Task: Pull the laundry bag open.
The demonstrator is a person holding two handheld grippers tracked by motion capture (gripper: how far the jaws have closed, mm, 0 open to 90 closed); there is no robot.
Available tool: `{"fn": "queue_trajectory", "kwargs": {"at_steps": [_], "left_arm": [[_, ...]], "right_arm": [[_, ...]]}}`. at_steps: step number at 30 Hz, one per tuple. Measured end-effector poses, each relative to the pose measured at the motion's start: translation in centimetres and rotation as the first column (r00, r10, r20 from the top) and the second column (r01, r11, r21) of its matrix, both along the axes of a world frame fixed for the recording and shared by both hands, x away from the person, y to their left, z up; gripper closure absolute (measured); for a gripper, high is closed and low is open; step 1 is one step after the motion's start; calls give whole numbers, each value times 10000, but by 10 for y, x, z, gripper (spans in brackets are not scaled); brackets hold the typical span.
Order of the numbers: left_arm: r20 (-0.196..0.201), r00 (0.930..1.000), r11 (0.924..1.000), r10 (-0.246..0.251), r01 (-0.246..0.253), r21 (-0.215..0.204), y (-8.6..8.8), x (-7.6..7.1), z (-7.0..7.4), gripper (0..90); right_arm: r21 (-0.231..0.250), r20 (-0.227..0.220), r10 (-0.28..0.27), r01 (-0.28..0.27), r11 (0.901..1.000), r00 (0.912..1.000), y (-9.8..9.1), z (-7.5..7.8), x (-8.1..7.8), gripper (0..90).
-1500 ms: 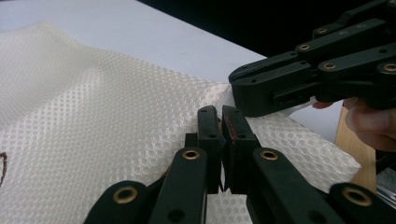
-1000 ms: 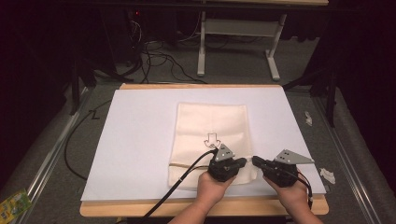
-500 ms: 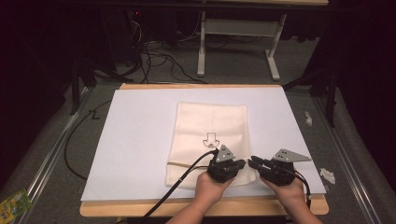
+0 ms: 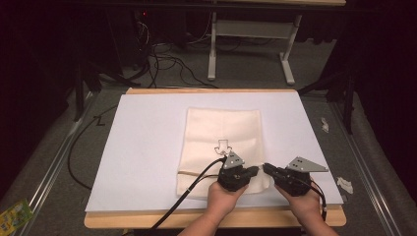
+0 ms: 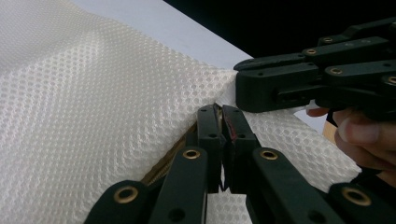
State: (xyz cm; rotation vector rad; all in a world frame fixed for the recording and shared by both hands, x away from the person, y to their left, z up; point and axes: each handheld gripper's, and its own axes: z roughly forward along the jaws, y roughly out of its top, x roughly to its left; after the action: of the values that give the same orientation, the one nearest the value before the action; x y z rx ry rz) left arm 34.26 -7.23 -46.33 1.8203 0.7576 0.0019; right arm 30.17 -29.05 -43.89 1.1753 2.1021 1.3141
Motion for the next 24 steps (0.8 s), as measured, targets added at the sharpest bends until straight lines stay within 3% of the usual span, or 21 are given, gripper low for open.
{"fn": "queue_trajectory", "kwargs": {"at_steps": [1, 2, 4, 5, 6, 13, 20, 22, 24], "left_arm": [[-69, 9994, 9987, 333, -331, 385, 2, 0, -2, 882], [-147, 9980, 9973, 610, -604, 417, 7, 2, -6, 882], [-1211, 9867, 9939, 1084, -1099, -61, 30, 12, -18, 882], [-828, 9893, 9927, 1203, -1195, 142, 33, 10, -15, 882], [-626, 9930, 9944, 999, -974, 418, 36, 9, -13, 881], [-391, 9957, 9920, 837, -795, 985, 48, 9, -13, 877], [-77, 9981, 9917, 617, -605, 1133, 61, 6, -4, 877], [-22, 9970, 9875, 776, -766, 1376, 66, 6, -3, 877], [-87, 9946, 9834, 1034, -1009, 1509, 77, 8, -5, 877]], "right_arm": [[11, -69, 53, -53, 10000, 10000, -1, -1, 1, 879], [41, 213, -325, 325, 9995, 9992, -4, 0, 0, 880], [954, 66, -879, 868, 9916, 9961, -27, 6, 3, 879], [946, 198, -1174, 1150, 9888, 9929, -35, 4, 2, 879], [1022, 97, -1177, 1161, 9880, 9930, -38, 3, 2, 877], [487, 174, -463, 454, 9978, 9988, -27, 2, 2, 870], [371, -50, -425, 427, 9984, 9991, -22, 1, 1, 869], [92, 74, -505, 504, 9987, 9987, -18, 1, 0, 869], [249, -39, -720, 721, 9971, 9974, -22, 2, 1, 870]]}}
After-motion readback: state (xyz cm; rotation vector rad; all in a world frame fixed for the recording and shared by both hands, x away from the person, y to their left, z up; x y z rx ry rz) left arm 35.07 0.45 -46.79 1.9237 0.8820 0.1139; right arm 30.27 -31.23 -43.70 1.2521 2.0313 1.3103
